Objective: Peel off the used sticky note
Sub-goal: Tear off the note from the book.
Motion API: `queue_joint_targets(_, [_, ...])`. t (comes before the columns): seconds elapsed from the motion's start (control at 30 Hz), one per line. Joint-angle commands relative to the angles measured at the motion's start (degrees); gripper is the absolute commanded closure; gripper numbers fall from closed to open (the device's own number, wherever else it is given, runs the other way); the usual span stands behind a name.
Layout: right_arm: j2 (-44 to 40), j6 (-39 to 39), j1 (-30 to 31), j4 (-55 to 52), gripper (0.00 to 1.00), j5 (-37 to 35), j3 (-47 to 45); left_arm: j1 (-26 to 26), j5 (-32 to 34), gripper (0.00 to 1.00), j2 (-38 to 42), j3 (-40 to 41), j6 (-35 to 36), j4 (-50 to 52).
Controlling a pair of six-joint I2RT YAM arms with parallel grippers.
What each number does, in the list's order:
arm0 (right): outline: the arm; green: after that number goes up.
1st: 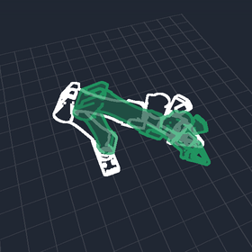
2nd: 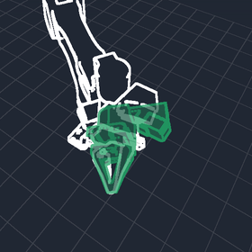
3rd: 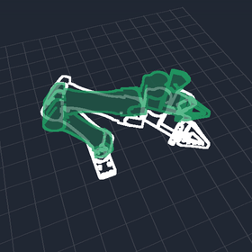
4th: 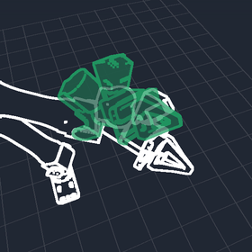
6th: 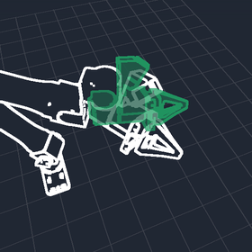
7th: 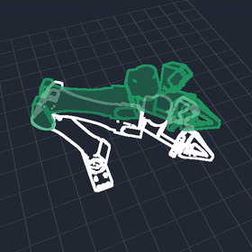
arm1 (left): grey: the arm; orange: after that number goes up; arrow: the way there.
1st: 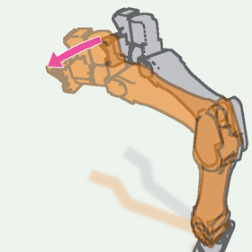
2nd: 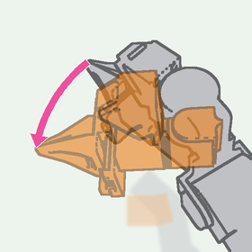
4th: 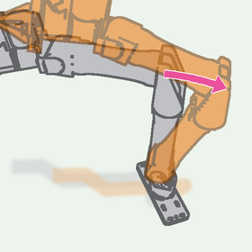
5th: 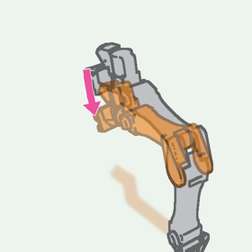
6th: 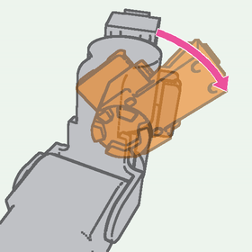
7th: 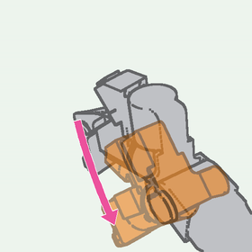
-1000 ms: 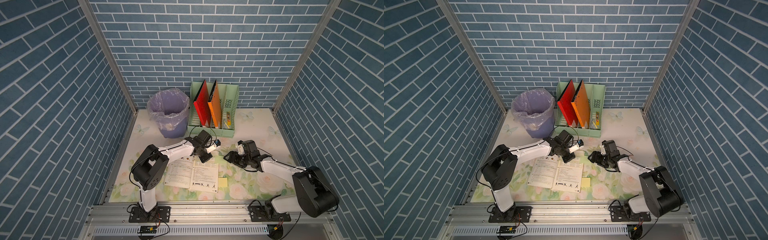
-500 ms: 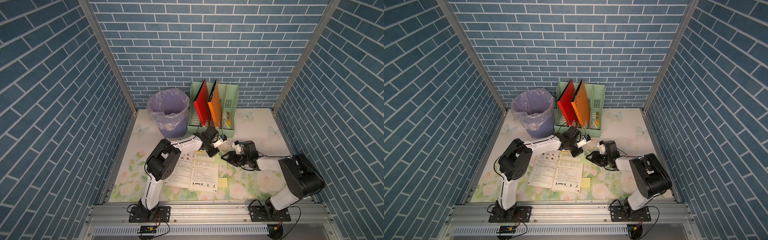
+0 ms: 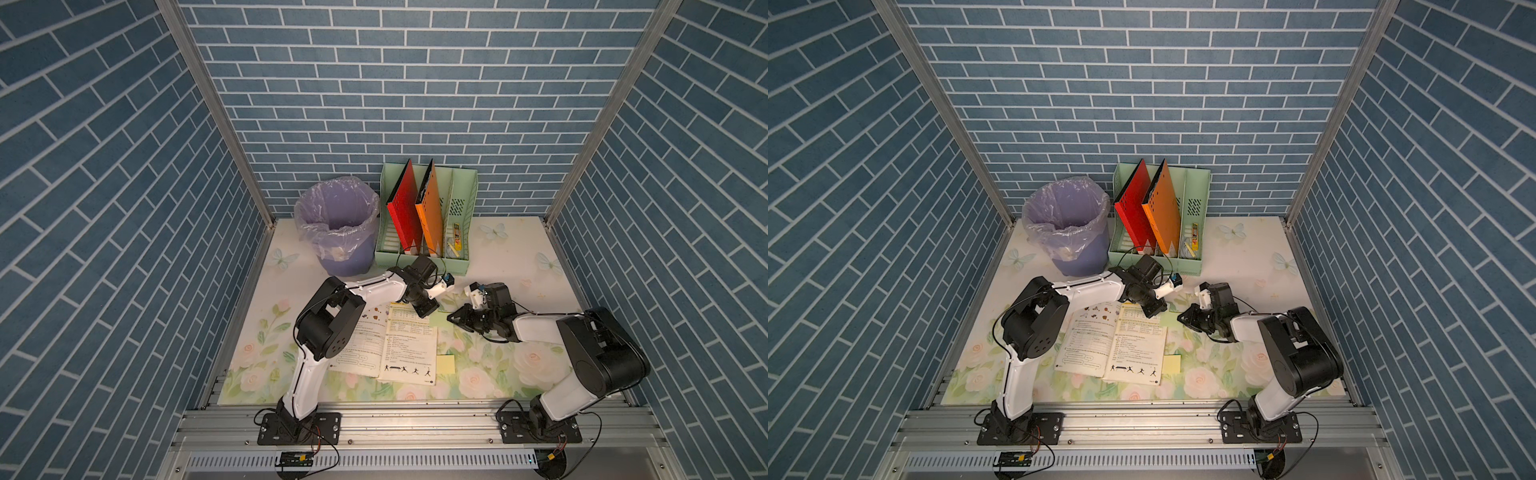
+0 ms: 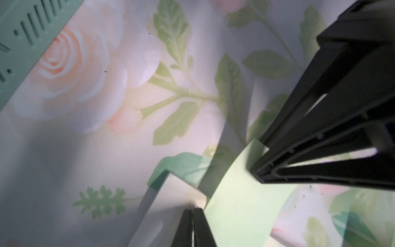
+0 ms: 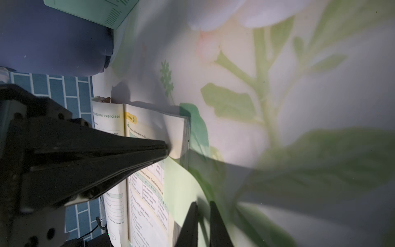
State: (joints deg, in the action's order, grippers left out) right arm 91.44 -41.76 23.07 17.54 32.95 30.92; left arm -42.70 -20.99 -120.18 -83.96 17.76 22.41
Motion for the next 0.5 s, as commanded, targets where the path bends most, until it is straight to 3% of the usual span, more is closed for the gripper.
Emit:
queue_joint_targets(0.0, [-1.7, 5.3, 1.4, -4.2, 0.96, -5.7, 1.9, -0.7, 0.7, 0.9, -2.0, -0.1, 0.3, 1.6])
queue_joint_targets(0.07, [-2.0, 7.3, 2.6, -6.0, 1.0, -8.1, 2.7, -0.6, 1.1, 0.9, -2.3, -0.2, 0.4, 1.6])
queue_joint_targets(0.47, [-8.1, 13.3, 10.4, -9.4, 1.0, -21.0, 3.0, -0.6, 2.0, 0.91, -3.0, -1.3, 0.4, 2.2])
